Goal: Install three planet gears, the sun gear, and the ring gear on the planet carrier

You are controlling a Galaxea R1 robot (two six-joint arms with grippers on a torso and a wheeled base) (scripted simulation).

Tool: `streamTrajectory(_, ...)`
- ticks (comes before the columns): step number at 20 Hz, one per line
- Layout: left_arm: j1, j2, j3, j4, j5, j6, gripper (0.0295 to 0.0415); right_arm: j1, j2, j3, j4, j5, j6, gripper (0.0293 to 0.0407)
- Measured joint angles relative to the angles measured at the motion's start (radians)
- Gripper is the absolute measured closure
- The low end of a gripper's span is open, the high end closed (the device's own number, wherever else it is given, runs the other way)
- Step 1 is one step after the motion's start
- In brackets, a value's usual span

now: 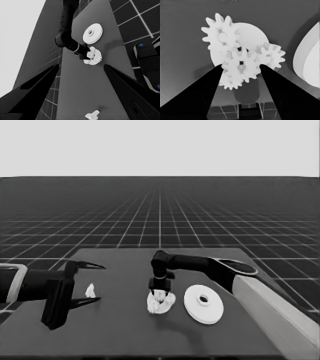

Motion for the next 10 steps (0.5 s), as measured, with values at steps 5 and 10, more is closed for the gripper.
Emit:
streamTrajectory(5,0.000,0.000,0.000,0.000,0.000,0.000,0.0326,0.000,0.000,0.000,0.000,0.000,0.052,0.0391)
streamTrajectory(10,0.000,0.000,0.000,0.000,0.000,0.000,0.0326,0.000,0.000,0.000,0.000,0.000,0.105,0.0391)
